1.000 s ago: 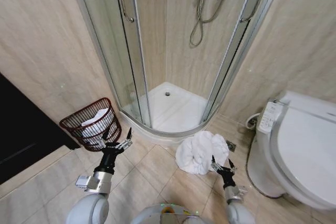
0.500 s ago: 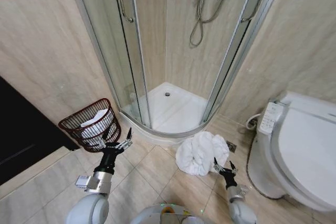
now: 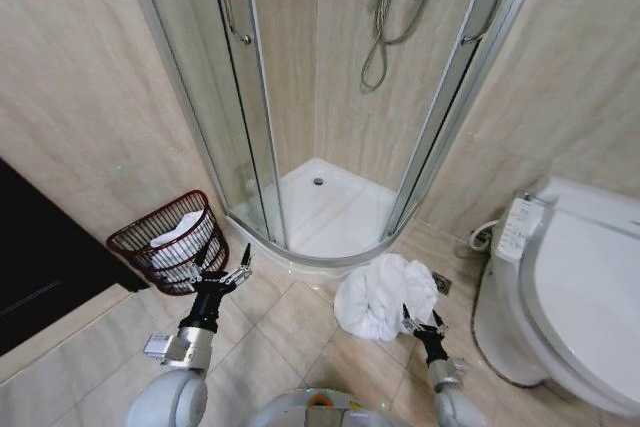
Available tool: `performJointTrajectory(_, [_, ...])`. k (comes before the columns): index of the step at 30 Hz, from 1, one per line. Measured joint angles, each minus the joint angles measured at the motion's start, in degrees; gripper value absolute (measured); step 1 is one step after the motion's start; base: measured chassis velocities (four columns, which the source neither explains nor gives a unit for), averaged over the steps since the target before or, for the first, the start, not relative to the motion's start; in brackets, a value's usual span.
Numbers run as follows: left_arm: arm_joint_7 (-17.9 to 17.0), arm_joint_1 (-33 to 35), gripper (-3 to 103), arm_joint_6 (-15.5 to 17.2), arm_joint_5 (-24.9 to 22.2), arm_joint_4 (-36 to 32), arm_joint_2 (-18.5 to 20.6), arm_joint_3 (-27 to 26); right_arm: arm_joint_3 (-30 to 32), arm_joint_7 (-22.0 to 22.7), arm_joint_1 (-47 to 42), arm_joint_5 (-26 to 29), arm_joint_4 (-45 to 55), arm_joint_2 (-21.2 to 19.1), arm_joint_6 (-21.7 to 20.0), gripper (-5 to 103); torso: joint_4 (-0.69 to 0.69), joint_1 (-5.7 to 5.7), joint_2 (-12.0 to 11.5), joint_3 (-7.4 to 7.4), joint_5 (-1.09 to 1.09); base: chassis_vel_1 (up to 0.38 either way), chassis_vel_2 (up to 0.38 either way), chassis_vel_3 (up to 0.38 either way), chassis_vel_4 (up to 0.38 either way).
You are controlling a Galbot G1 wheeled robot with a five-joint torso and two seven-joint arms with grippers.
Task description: Discard the used towel into the hamper.
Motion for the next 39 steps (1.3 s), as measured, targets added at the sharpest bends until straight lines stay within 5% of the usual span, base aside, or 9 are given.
performJointTrajectory(11, [0.0, 0.0, 100, 0.0, 0.0, 0.0, 0.0, 0.0, -2.2, -4.8, 2.5, -2.2, -7.0, 0.7, -0.9, 100, -0.03, 0.02, 0.0, 0.01, 0.01, -0.13, 0.123, 0.102, -0.093])
performJointTrajectory(20, [0.0, 0.0, 100, 0.0, 0.0, 0.0, 0.0, 0.0, -2.0, -4.6, 5.3, -8.0, -14.1, 0.6, -1.5, 100, 0.0, -0.01, 0.0, 0.0, 0.0, 0.039, -0.018, -0.047, 0.016])
performJointTrajectory(39, [0.0, 0.0, 100, 0.0, 0.0, 0.0, 0.0, 0.0, -1.7, -9.5, 16.1, -7.6, -29.9, -1.4, 1.7, 100, 0.0, 0.01, 0.0, 0.01, -0.01, 0.0, 0.0, 0.0, 0.0])
